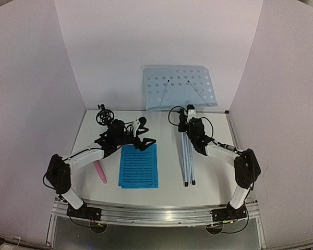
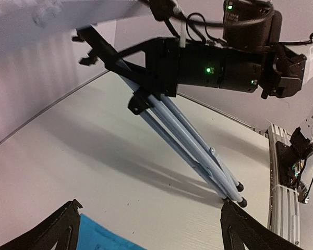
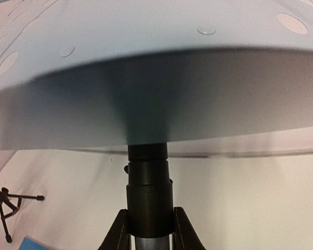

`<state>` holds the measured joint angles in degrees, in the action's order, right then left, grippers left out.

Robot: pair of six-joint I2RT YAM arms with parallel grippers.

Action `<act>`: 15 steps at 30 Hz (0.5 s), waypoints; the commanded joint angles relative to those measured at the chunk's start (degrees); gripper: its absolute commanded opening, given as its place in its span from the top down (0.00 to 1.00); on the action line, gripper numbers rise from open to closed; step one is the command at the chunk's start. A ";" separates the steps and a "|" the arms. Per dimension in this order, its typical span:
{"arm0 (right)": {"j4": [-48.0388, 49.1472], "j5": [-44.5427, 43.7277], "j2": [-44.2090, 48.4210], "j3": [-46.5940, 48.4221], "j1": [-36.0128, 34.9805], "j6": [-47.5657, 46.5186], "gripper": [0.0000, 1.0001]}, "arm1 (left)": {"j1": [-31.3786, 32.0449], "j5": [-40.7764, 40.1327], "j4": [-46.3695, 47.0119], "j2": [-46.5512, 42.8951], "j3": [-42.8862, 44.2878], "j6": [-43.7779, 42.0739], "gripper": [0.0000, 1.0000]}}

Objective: Set up the instrument practice props

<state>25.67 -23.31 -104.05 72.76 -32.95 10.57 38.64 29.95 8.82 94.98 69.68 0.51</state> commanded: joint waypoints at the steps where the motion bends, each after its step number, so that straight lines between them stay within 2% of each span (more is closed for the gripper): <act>1: 39.60 -0.53 2.97 10.15 0.51 -4.14 1.00 | 2.73 -0.36 11.53 7.70 5.74 4.03 0.06; 11: 47.56 4.13 0.41 14.70 -1.07 -8.02 1.00 | 3.93 1.54 18.25 22.91 21.06 -0.37 0.03; 15: 47.98 6.63 0.02 14.59 -2.25 -14.52 1.00 | 3.91 0.52 20.65 28.33 27.49 -2.87 0.08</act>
<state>54.04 -20.93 -106.74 81.09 -33.55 3.34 42.37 30.84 23.49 119.28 90.42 1.12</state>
